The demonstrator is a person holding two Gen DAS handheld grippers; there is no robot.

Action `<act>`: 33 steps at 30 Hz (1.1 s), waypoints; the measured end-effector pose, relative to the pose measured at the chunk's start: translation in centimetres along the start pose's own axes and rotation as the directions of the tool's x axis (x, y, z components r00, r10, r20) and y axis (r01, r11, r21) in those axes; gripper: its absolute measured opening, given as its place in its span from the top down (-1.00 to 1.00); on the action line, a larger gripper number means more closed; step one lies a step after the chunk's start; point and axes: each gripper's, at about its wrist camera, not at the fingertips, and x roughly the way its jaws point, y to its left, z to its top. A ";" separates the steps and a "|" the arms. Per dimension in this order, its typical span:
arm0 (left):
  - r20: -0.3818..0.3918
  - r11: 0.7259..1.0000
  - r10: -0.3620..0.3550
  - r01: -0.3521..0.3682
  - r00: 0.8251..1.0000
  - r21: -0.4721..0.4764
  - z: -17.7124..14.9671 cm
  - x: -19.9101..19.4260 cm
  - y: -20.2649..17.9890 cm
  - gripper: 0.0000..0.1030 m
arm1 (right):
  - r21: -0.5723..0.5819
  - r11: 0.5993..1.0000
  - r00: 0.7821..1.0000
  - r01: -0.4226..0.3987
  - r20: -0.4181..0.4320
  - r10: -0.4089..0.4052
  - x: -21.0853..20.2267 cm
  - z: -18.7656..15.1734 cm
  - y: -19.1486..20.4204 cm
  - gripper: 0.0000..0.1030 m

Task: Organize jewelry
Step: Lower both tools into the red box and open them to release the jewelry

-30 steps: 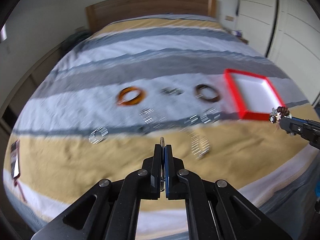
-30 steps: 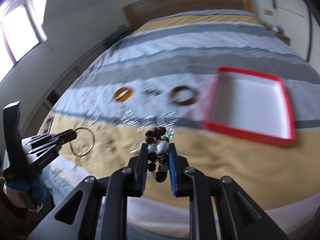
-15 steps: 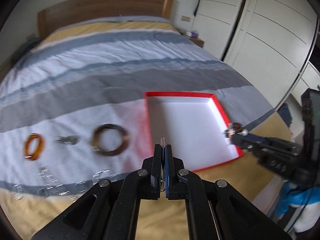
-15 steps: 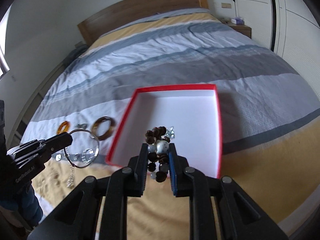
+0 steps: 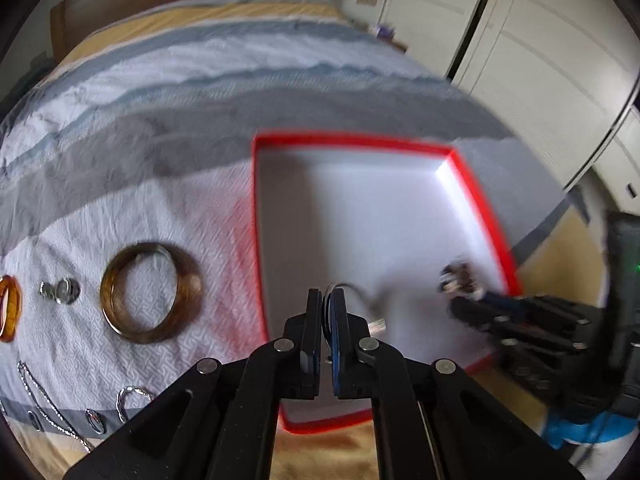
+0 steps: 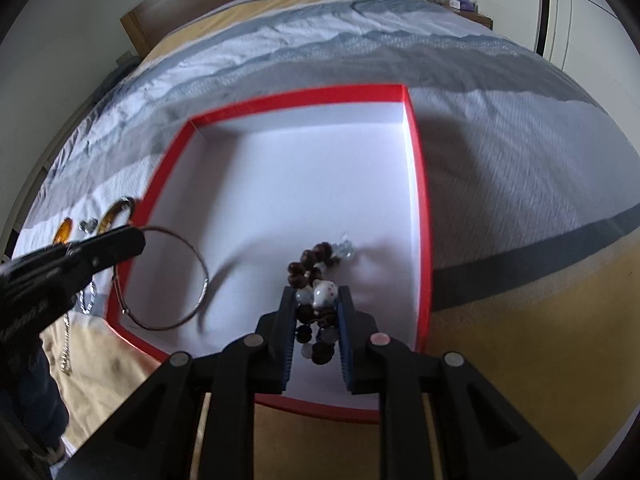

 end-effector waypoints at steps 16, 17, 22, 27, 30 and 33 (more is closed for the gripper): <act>-0.159 0.986 0.161 -0.165 0.974 -0.009 -3.9 1.7 -0.8 0.85 | -0.051 0.999 0.995 -0.005 -0.102 0.000 -0.5 -1.9 0.0 0.65; -0.163 0.986 0.165 -0.168 0.973 -0.008 -4.0 1.7 -1.0 0.85 | -0.045 0.999 0.994 -0.003 -0.107 -0.001 -0.6 -2.1 -0.1 0.65; -0.174 0.987 0.154 -0.160 0.973 -0.019 -5.9 0.0 -1.6 0.84 | -0.046 0.999 0.991 -0.003 -0.130 -0.003 -1.2 -2.7 -0.3 0.65; -0.179 0.985 0.166 -0.170 0.970 -0.012 -5.7 -0.1 -2.1 0.80 | -0.079 0.997 0.989 0.007 -0.147 -0.018 -1.3 -3.1 0.2 0.65; -0.172 0.987 0.158 -0.162 0.972 -0.010 -5.8 -0.2 -2.4 0.79 | -0.072 0.997 0.990 0.007 -0.142 -0.017 -1.3 -2.9 0.0 0.64; -0.163 0.988 0.146 -0.151 0.976 -0.018 -5.6 -0.1 -2.0 0.80 | -0.072 0.997 0.991 0.007 -0.132 -0.017 -1.4 -2.9 0.1 0.63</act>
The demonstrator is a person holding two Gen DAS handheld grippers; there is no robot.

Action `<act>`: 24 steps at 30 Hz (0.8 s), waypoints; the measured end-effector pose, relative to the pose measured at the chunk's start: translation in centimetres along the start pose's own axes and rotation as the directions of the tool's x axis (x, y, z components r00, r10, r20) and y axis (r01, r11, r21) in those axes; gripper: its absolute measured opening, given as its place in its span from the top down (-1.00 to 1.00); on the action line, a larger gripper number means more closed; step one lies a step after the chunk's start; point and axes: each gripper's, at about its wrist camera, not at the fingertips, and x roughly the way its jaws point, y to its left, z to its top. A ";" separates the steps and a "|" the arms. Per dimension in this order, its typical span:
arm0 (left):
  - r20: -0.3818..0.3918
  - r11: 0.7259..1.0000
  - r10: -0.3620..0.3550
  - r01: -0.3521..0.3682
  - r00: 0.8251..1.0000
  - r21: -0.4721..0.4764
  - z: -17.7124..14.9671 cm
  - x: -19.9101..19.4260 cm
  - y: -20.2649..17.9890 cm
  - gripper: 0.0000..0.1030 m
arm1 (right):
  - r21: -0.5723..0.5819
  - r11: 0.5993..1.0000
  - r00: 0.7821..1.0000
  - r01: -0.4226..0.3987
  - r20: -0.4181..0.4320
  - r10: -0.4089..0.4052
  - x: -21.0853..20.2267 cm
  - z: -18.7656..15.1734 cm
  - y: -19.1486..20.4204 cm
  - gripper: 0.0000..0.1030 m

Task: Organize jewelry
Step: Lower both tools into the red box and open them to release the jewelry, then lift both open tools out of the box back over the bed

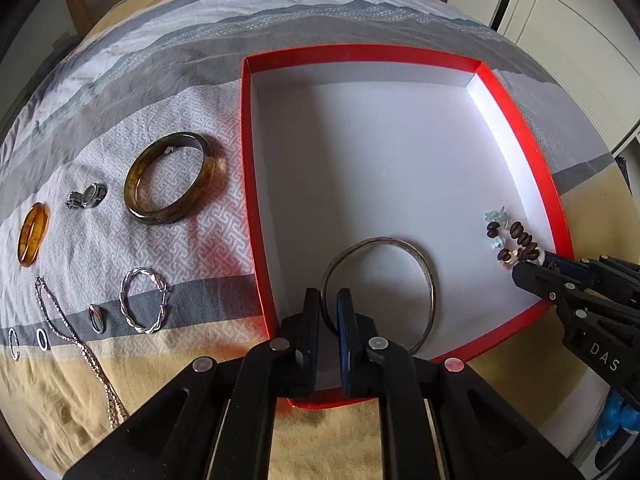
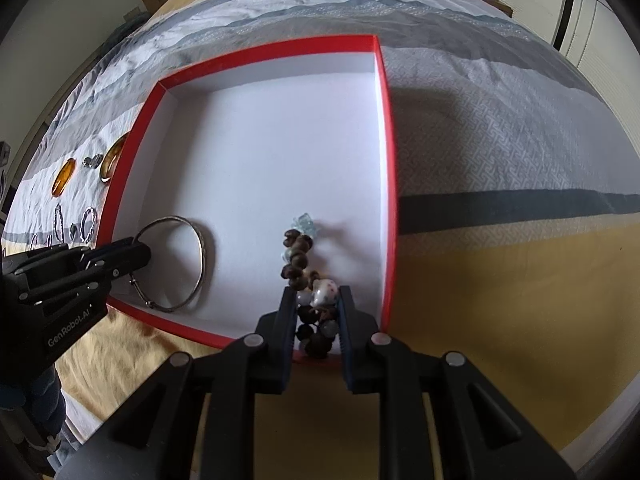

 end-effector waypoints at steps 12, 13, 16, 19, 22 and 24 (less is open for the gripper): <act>0.068 0.998 -0.062 0.061 0.996 0.021 -0.1 -2.1 -1.0 0.23 | -0.015 1.000 0.999 0.005 0.046 -0.005 -1.7 0.0 0.9 0.33; 0.090 0.998 -0.063 0.062 0.994 0.013 -0.2 -2.7 -0.9 0.23 | -0.016 1.000 0.998 0.010 0.056 -0.009 -2.0 -0.1 1.0 0.28; 0.161 0.996 -0.082 0.086 0.983 -0.018 -0.6 -4.9 -0.3 0.23 | -0.010 1.000 0.995 0.030 0.093 -0.029 -3.4 -0.2 1.0 0.18; 0.228 0.996 -0.080 0.088 0.970 -0.026 -1.1 -7.5 0.4 0.23 | 0.012 0.999 0.991 0.040 0.128 -0.041 -5.2 -0.3 0.7 0.18; 0.291 0.996 -0.079 0.085 0.954 -0.007 -2.1 -10.7 1.1 0.23 | 0.024 0.999 0.985 0.038 0.167 -0.041 -7.4 -0.6 0.9 0.17; 0.295 0.997 -0.079 0.083 0.952 -0.002 -2.5 -12.0 1.8 0.23 | 0.021 0.999 0.980 0.035 0.195 -0.038 -9.0 -0.9 1.5 0.17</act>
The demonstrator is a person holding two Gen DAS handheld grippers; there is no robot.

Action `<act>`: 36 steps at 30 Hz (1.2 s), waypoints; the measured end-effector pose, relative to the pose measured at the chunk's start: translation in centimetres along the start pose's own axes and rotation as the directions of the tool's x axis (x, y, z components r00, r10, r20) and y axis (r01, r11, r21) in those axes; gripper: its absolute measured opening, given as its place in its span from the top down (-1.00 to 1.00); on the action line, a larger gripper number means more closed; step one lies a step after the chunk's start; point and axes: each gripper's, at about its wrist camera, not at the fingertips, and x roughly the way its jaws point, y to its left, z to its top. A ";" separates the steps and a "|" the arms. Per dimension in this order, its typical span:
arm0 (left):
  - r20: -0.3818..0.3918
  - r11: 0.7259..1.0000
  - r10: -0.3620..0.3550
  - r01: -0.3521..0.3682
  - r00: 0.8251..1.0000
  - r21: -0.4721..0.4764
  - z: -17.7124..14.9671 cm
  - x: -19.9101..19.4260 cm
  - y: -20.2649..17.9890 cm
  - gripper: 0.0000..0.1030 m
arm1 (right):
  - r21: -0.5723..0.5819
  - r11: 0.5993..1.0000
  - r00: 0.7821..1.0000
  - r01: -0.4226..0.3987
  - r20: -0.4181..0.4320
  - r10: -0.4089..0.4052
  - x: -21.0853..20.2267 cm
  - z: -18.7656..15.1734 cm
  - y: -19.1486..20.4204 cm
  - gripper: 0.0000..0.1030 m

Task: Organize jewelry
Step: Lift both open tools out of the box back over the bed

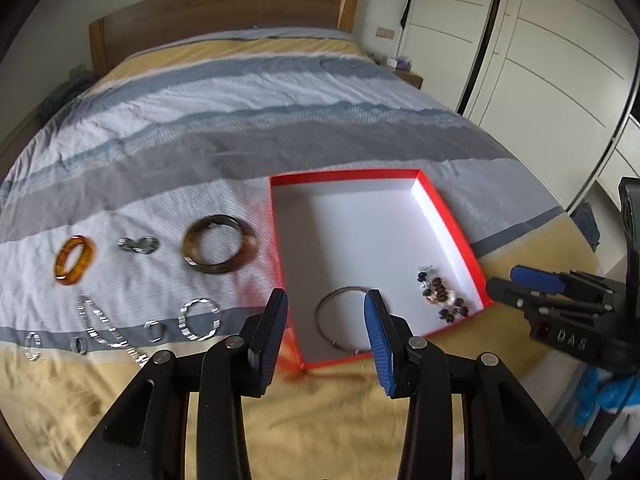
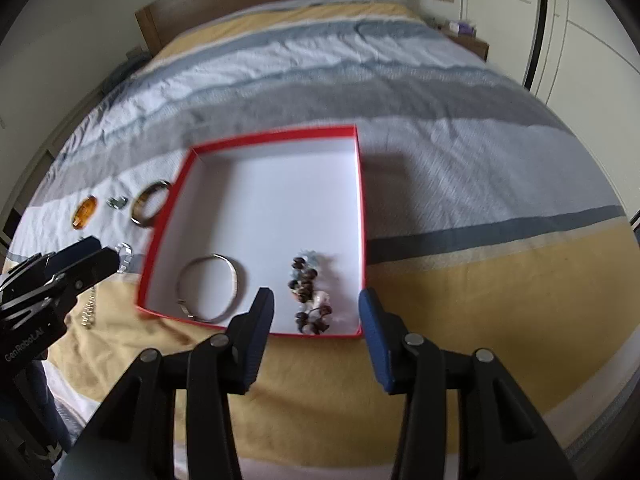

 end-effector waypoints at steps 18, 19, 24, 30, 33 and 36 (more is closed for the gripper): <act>0.155 0.952 0.303 -0.292 0.940 -0.090 -4.7 -21.8 11.8 -0.06 | -0.111 0.975 0.929 -0.194 0.300 0.219 -16.9 -2.3 12.1 0.03; 0.169 0.948 0.316 -0.304 0.934 -0.095 -4.8 -22.9 12.3 -0.06 | -0.126 0.971 0.923 -0.203 0.307 0.233 -17.8 -2.4 13.0 0.03; 0.266 0.916 0.401 -0.378 0.877 -0.132 -5.2 -29.0 14.7 -0.06 | -0.211 0.948 0.893 -0.239 0.336 0.299 -21.5 -2.8 17.5 -0.07; 0.342 0.908 0.417 -0.365 0.842 -0.207 -5.1 -33.0 17.8 -0.06 | -0.280 0.925 0.875 -0.257 0.339 0.346 -23.6 -2.7 21.6 -0.09; 0.320 0.896 0.442 -0.392 0.838 -0.210 -4.7 -33.2 19.5 -0.07 | -0.290 0.919 0.876 -0.266 0.325 0.356 -23.1 -2.3 22.8 -0.09; 0.293 0.876 0.474 -0.414 0.830 -0.246 -4.5 -32.3 21.4 -0.26 | -0.300 0.917 0.888 -0.262 0.297 0.351 -21.7 -2.1 23.8 -0.09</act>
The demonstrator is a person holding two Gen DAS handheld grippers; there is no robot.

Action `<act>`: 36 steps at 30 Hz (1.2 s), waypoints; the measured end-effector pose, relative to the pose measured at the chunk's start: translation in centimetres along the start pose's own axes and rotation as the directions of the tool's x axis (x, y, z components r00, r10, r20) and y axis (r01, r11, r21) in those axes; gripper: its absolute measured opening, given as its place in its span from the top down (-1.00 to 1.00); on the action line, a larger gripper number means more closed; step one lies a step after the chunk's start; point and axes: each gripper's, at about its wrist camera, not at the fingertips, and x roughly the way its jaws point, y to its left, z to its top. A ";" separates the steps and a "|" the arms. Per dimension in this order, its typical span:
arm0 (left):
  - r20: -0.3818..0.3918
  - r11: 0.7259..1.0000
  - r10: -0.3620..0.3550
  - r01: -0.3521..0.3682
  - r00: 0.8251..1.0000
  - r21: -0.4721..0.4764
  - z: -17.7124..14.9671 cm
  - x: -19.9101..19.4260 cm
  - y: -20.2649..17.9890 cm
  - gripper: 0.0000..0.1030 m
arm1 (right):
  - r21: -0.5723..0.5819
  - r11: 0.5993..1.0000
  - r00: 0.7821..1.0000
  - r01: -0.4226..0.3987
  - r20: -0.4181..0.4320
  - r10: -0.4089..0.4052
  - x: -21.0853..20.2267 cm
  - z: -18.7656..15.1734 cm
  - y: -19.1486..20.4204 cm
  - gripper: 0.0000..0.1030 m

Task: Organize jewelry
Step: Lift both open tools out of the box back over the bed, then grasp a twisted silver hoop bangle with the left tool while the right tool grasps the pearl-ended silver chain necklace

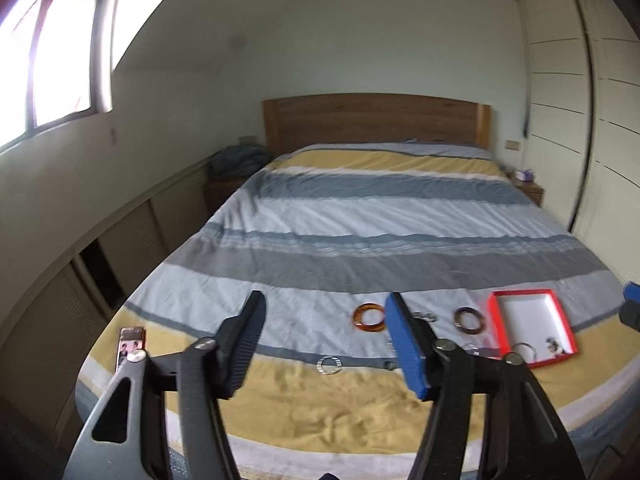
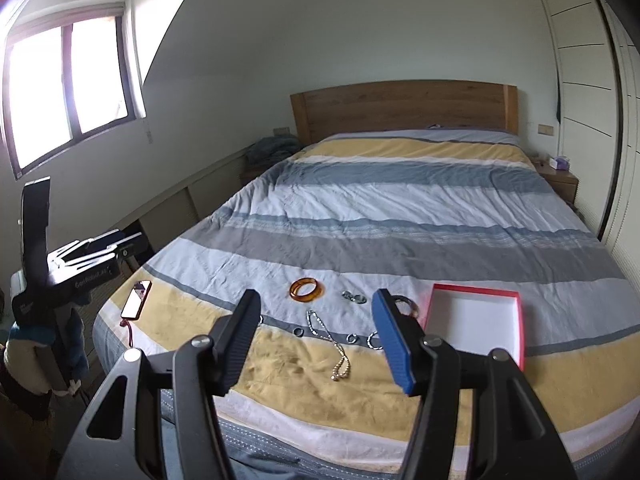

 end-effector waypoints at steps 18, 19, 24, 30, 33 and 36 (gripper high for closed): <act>-0.277 0.999 -0.010 -0.002 0.961 -0.041 -8.0 15.4 2.2 -0.37 | 0.067 0.998 0.968 0.017 -0.251 0.000 15.0 -4.6 -3.1 -0.07; -0.290 0.999 -0.016 0.002 0.957 -0.048 -8.6 16.3 2.4 -0.37 | 0.068 0.998 0.964 0.016 -0.265 0.003 15.7 -5.0 -3.1 -0.07; -0.341 0.997 -0.050 0.028 0.939 -0.070 -10.7 19.6 2.8 -0.37 | 0.072 0.997 0.936 0.006 -0.350 0.020 20.2 -7.3 -3.2 -0.07; -0.393 0.994 -0.096 0.065 0.914 -0.092 -12.9 23.6 2.4 -0.37 | 0.067 0.998 0.902 -0.003 -0.431 0.032 25.0 -9.5 -3.3 -0.06; -0.414 0.992 -0.104 0.067 0.904 -0.103 -13.6 25.4 2.4 -0.36 | 0.068 0.998 0.887 -0.005 -0.460 0.036 26.9 -10.4 -3.3 -0.06; -0.435 0.992 -0.099 0.057 0.895 -0.110 -14.1 26.9 2.5 -0.22 | 0.071 0.997 0.877 -0.009 -0.479 0.042 28.2 -11.0 -3.4 -0.04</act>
